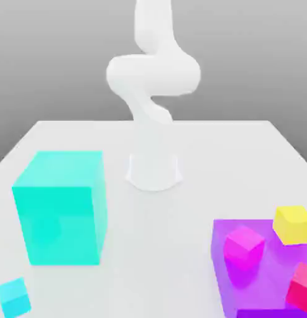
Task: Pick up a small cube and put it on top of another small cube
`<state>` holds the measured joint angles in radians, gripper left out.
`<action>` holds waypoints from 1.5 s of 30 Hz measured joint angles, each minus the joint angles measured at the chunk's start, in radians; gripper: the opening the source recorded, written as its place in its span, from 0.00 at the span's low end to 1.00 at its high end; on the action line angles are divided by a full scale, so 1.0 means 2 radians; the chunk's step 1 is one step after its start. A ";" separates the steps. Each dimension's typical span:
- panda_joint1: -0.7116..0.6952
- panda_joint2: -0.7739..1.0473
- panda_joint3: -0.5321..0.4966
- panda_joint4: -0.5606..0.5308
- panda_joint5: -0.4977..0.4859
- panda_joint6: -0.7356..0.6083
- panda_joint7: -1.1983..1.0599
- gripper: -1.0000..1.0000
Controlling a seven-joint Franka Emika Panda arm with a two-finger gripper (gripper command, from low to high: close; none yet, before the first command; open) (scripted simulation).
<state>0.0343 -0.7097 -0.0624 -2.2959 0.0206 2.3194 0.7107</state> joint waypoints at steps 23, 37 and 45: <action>0.017 0.418 -0.178 0.019 0.182 0.088 -0.474 0.50; -0.080 0.639 -0.138 0.041 0.215 0.200 -0.646 0.00; -0.070 0.624 -0.151 0.037 0.209 0.184 -0.641 0.00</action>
<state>-0.1060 0.5383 -0.3642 -2.2223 0.4380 2.6880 -0.5709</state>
